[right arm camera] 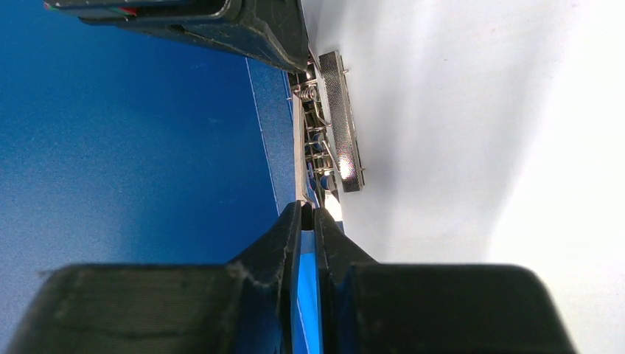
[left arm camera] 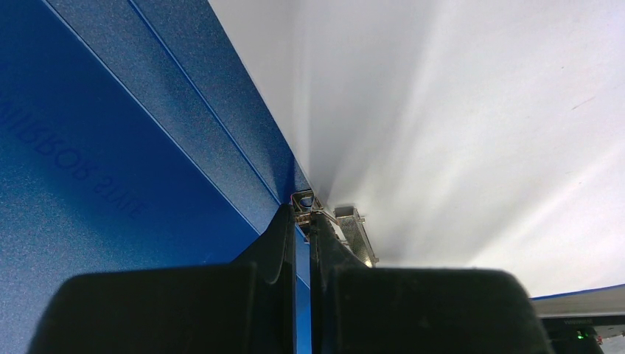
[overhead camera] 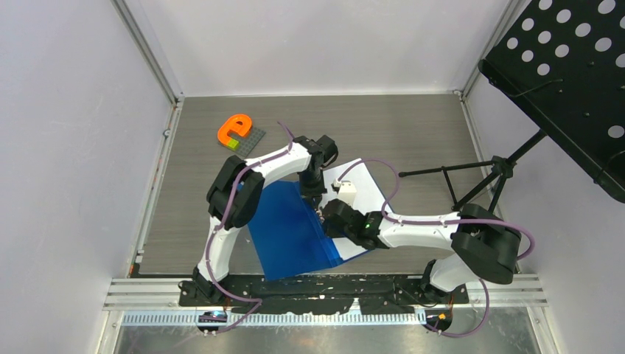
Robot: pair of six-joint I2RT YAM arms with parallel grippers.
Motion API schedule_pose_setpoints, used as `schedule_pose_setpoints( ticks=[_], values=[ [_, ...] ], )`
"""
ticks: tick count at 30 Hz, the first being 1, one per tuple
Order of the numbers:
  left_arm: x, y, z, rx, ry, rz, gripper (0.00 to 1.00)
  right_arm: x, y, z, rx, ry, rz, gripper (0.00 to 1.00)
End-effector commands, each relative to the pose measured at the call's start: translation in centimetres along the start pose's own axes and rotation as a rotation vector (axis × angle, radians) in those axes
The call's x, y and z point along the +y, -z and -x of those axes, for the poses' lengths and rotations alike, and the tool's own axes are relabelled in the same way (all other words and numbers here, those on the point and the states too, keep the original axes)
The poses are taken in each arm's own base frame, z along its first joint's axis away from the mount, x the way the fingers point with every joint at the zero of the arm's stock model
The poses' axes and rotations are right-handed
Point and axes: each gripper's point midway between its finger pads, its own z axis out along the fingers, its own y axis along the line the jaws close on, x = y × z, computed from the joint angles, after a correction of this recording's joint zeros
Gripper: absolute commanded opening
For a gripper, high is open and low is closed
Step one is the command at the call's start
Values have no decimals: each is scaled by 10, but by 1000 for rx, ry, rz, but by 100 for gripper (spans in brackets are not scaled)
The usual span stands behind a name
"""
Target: Put the files into the folder
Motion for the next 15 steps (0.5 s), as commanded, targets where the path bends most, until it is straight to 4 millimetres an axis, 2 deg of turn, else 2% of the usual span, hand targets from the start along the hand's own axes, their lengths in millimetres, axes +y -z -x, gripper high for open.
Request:
schedule_pose_setpoints(
  ticks=[1, 5, 15],
  values=[
    [17, -15, 23, -65, -2, 78, 0, -56, 7, -47, 175, 109, -188, 10],
    [19, -15, 23, -65, -4, 81, 0, -66, 3, -53, 198, 101, -231, 5],
    [20, -17, 23, -64, -5, 82, 0, -96, -4, -73, 238, 88, -342, 5]
  ],
)
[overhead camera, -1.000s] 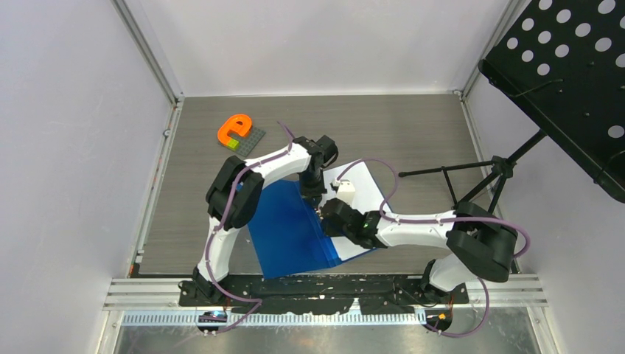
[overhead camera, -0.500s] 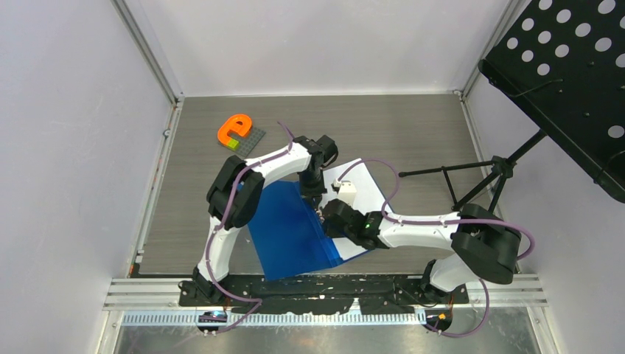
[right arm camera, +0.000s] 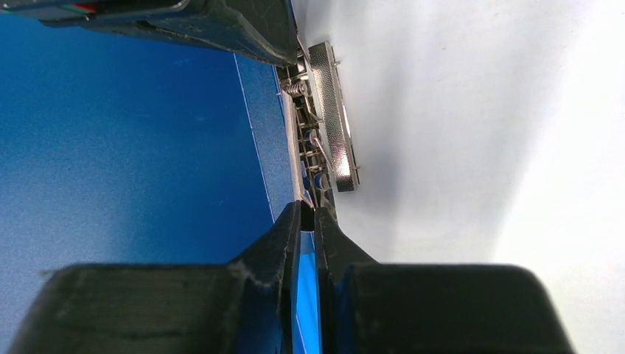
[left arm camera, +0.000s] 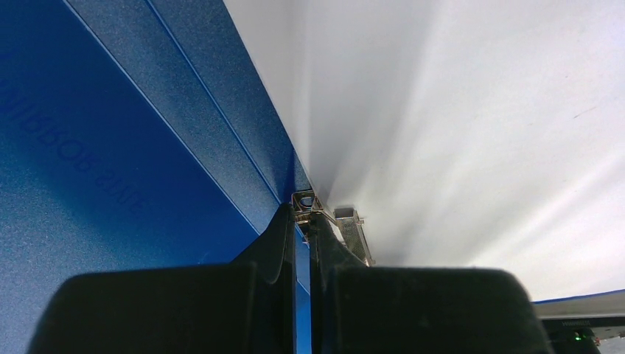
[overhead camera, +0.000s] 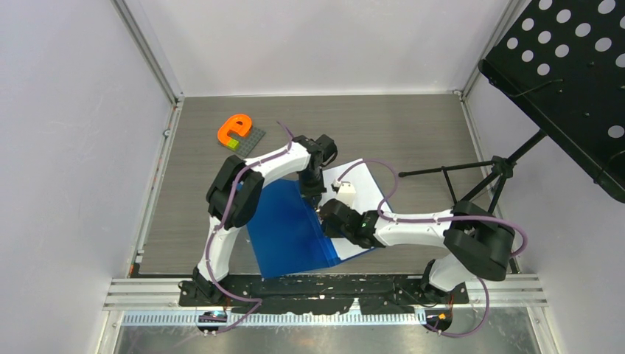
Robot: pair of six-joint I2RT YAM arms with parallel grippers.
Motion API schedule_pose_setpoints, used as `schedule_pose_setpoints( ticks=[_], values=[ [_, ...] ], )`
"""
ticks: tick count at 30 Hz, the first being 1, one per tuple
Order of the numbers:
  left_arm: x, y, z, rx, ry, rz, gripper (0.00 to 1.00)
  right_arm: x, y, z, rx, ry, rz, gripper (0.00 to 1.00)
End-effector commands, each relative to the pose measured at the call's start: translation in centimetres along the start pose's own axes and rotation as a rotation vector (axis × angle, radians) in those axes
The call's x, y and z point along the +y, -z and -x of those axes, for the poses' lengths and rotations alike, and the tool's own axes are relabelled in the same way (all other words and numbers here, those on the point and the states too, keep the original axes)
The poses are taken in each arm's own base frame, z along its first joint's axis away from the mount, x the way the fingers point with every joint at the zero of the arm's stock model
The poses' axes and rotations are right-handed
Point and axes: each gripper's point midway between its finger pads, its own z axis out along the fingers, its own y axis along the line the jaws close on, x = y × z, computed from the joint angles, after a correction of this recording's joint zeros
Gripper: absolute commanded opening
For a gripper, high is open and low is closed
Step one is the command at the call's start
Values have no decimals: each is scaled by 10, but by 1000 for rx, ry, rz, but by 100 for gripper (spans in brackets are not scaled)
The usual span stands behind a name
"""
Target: Put the files into the folder
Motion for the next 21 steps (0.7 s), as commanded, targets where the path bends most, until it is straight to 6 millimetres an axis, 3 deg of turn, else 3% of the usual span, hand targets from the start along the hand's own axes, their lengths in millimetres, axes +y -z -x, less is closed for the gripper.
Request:
schedule_pose_setpoints(
  ticks=[1, 21],
  values=[
    [20, -17, 20, -60, -8, 84, 0, -97, -1, -67, 214, 130, -318, 5],
    [30, -22, 23, -56, -9, 106, 0, -126, 6, -60, 145, 63, -420, 5]
  ],
)
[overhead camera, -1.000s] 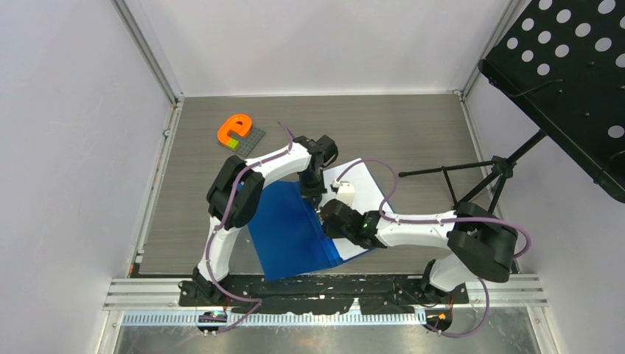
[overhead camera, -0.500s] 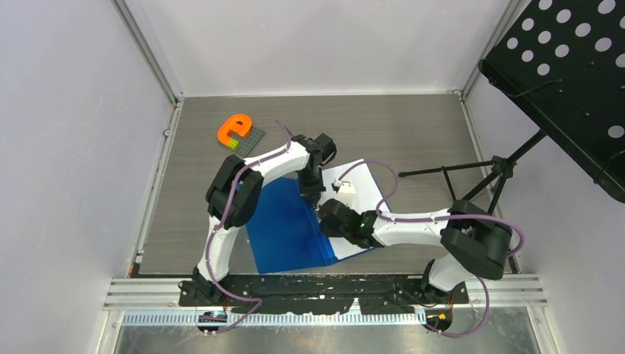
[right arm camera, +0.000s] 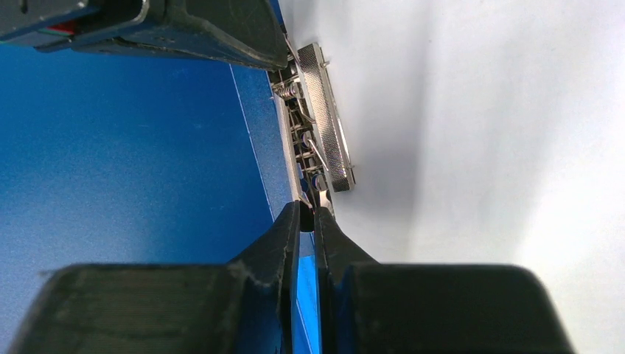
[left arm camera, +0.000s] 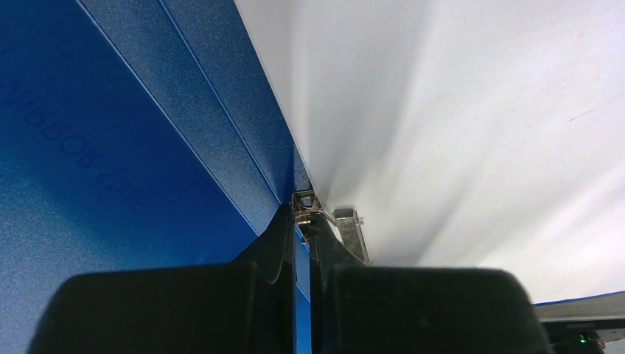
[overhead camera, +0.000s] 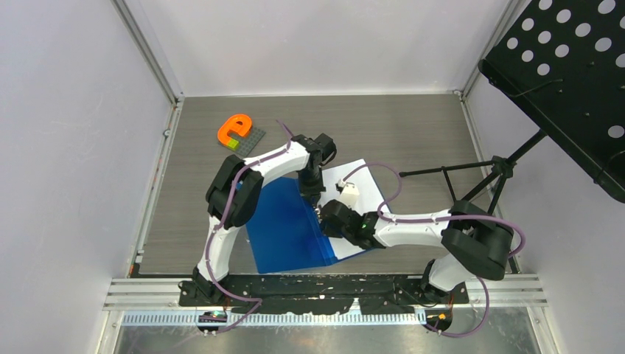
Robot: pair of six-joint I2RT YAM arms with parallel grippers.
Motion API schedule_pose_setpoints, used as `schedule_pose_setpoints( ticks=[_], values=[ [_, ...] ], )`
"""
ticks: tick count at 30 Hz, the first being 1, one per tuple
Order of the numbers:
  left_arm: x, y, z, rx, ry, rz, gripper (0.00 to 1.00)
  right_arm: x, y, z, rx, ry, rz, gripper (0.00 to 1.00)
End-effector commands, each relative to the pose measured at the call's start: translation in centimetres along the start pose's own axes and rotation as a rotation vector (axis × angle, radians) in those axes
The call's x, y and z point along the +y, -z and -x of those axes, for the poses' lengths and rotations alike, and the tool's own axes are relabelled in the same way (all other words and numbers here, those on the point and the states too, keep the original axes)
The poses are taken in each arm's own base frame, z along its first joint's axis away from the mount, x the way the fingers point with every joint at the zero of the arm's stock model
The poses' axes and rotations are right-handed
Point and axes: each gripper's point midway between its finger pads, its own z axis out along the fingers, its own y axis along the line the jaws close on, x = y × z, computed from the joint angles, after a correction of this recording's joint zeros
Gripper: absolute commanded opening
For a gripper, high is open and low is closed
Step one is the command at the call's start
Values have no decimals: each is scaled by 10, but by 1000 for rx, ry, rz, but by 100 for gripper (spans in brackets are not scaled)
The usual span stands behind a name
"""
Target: Put the files into the folder
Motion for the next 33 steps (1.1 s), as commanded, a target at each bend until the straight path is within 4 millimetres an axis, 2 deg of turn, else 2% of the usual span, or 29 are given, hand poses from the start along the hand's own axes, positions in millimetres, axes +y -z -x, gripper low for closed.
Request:
schedule_pose_setpoints(
  ticks=[1, 9, 20, 33],
  values=[
    [28, -23, 17, -42, -1, 109, 0, -129, 13, -46, 142, 166, -406, 5],
    [29, -25, 17, -41, -3, 108, 0, -126, 13, -40, 129, 164, -403, 5],
    [32, -27, 18, -38, -4, 113, 0, -145, 10, -46, 141, 137, -462, 5],
    [35, -29, 18, -33, 0, 115, 0, -155, 5, -56, 168, 110, -496, 5]
  ],
)
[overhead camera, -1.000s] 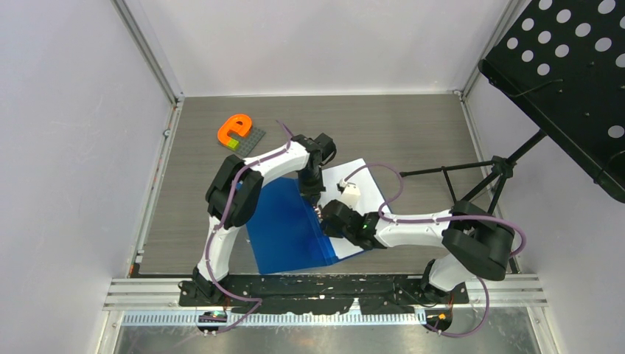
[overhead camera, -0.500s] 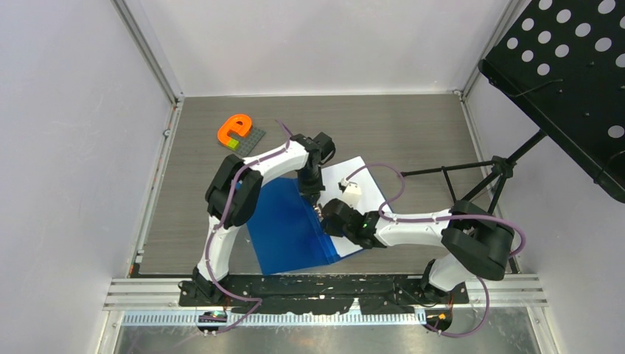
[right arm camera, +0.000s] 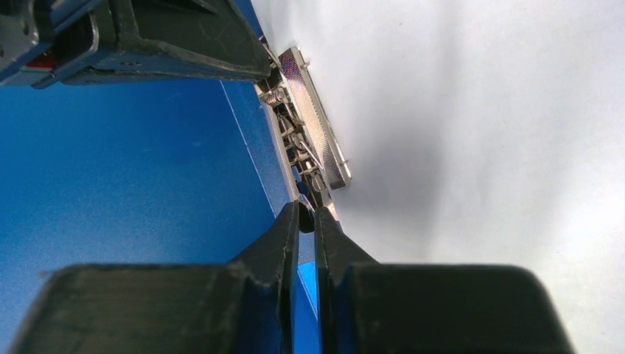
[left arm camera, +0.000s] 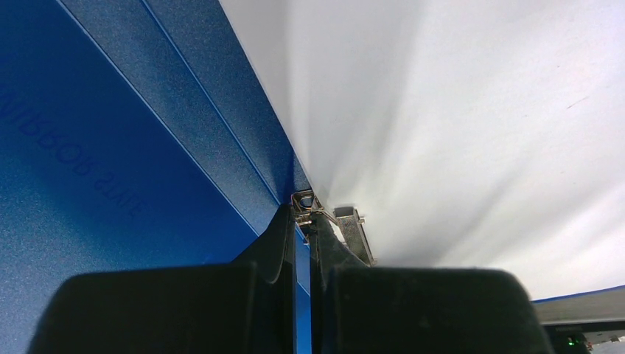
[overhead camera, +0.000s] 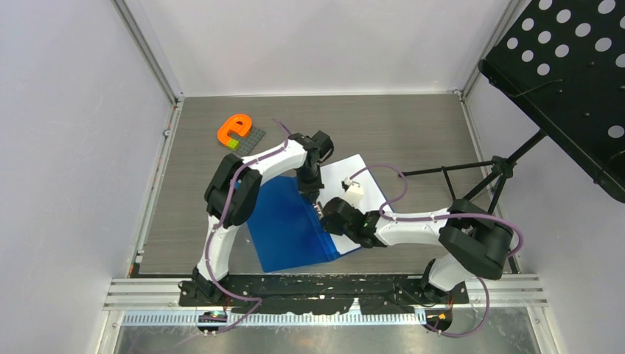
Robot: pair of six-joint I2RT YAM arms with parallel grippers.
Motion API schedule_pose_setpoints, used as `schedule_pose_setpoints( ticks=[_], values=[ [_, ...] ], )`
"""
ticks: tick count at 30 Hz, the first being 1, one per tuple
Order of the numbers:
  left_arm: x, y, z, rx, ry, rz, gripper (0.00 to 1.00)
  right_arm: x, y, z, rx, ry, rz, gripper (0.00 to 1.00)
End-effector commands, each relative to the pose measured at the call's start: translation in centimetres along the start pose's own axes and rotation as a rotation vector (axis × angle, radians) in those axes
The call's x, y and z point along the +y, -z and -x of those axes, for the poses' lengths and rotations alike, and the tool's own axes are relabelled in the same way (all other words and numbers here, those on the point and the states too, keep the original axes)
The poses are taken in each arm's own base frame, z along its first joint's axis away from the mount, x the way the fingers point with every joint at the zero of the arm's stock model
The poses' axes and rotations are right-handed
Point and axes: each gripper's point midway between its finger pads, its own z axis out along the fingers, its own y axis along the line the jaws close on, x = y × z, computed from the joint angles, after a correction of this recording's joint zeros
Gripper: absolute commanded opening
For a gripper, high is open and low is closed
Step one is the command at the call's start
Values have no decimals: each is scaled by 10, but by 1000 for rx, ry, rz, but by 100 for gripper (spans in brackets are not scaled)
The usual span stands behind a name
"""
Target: Put the files into the folder
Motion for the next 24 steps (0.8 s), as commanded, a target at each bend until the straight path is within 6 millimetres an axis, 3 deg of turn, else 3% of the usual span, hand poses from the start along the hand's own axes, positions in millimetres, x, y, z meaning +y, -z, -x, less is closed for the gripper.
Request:
schedule_pose_setpoints(
  ticks=[1, 10, 16, 19, 24],
  values=[
    [33, -27, 9, -22, -14, 129, 0, -155, 12, -46, 165, 226, -502, 5],
    [31, -26, 6, -13, -13, 104, 0, -159, 1, -58, 212, 184, -525, 5],
    [33, -28, 3, -5, -26, 101, 0, -175, -1, -74, 232, 120, -559, 5],
    [35, -29, 3, -4, -42, 113, 0, -171, -1, -73, 211, 82, -526, 5],
    [37, -27, 5, -9, -60, 115, 0, -143, -4, -56, 175, 80, -442, 5]
  ],
)
